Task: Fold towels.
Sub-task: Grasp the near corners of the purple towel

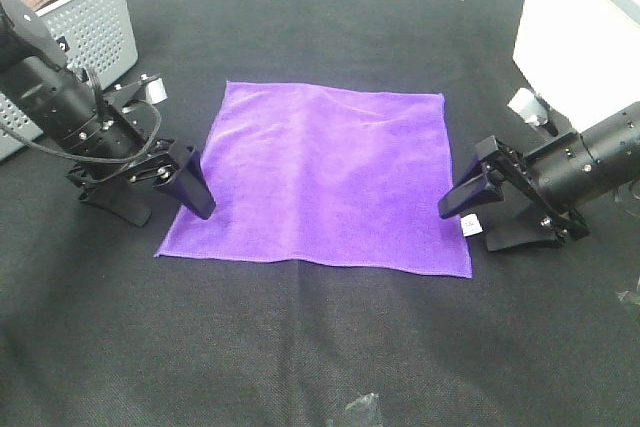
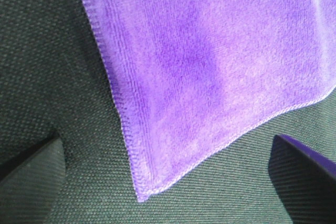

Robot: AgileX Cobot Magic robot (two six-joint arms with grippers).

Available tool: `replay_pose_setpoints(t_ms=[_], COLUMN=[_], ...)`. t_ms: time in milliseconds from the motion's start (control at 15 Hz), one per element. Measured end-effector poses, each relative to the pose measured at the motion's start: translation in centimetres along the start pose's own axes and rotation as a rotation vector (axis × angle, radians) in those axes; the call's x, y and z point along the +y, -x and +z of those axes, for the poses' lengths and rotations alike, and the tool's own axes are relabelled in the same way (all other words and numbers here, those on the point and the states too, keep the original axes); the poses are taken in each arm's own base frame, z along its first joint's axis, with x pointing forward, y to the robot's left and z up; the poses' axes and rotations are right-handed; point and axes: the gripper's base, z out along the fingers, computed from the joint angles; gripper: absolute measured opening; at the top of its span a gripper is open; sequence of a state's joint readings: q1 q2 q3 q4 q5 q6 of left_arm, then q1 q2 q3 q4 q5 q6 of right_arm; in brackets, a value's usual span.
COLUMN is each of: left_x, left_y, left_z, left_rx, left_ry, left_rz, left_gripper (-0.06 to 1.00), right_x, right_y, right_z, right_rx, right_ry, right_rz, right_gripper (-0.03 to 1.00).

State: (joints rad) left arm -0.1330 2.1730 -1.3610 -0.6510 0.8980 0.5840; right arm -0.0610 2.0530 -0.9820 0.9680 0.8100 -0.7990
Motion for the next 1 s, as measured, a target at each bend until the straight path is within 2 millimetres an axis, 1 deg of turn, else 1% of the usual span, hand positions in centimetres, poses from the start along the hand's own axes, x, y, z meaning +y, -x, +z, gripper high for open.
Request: replay_pose_setpoints(t_ms=[267, 467, 533, 667, 733, 800, 933, 1000], left_x=[0.0, 0.0, -0.5, -2.3, -3.1, -4.0, -4.3, -4.1], left_y=[0.0, 0.0, 0.1, 0.1, 0.1, 0.1, 0.1, 0.1], left_z=[0.2, 0.7, 1.1, 2.4, 3.1, 3.9, 4.4, 4.7], left_rx=[0.006, 0.024, 0.032, 0.051, 0.058, 0.061, 0.063, 0.063], left_ry=[-0.006, -0.03, -0.032, -0.037, -0.042, -0.04, -0.035, -0.031], left_rz=[-0.011, -0.053, -0.042, -0.02, -0.018, -0.022, -0.034, -0.041], left_gripper=[0.99, 0.99, 0.98, 0.94, 0.9, 0.84, 0.6, 0.44], right_x=[0.1, -0.1, 0.0, 1.1, 2.2, 2.8, 2.9, 2.8], right_y=[-0.4, -0.5, -0.6, -0.6, -0.6, -0.6, -0.5, -0.5], right_z=[0.2, 0.9, 1.4, 2.9, 3.9, 4.3, 4.7, 4.8], right_rx=[0.049, 0.068, 0.076, 0.085, 0.086, 0.084, 0.08, 0.077], right_ry=[0.023, 0.039, 0.046, 0.061, 0.042, 0.028, 0.011, 0.001], right_rz=[-0.006, 0.044, 0.052, 0.054, 0.022, -0.003, -0.015, -0.016], right_gripper=[0.79, 0.77, 0.76, 0.73, 0.69, 0.64, 0.51, 0.42])
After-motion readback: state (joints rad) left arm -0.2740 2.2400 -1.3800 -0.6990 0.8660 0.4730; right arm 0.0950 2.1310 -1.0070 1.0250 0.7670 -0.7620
